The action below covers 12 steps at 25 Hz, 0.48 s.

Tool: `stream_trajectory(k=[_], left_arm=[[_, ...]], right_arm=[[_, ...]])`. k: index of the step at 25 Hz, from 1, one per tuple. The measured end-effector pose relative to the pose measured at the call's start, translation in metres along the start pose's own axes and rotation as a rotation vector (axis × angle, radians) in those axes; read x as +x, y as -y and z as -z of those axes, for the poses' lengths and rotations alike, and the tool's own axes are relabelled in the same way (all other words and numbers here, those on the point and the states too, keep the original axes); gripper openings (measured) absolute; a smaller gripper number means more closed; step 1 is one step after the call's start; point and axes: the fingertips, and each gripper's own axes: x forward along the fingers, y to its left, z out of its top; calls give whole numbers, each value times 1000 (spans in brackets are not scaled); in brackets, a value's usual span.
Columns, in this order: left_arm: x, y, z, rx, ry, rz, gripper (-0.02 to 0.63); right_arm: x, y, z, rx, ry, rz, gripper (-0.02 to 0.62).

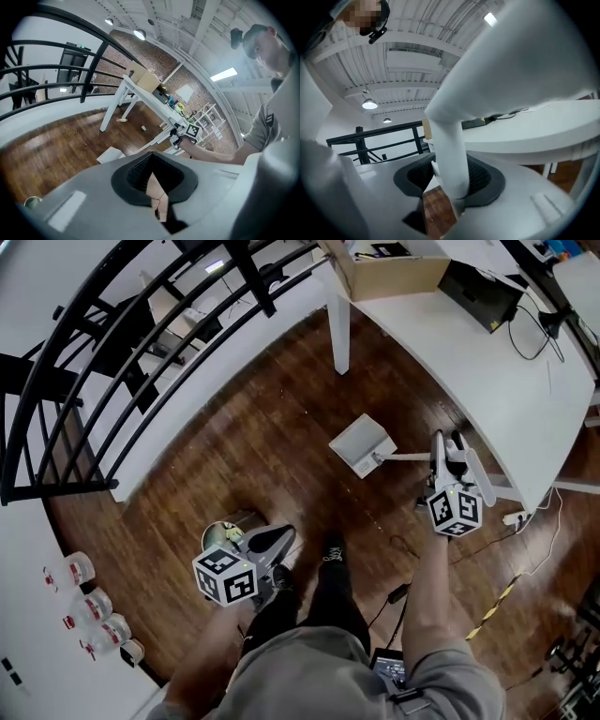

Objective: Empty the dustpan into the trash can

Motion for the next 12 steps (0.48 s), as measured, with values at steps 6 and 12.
stream_trajectory(k=[6,12], left_arm=[[-6,10,9,2,25,8,5],[-24,25,19,5,75,15,5]], right_arm=[[-30,14,18,37,-47,135,203],[-52,13,36,27,-169,180,279]])
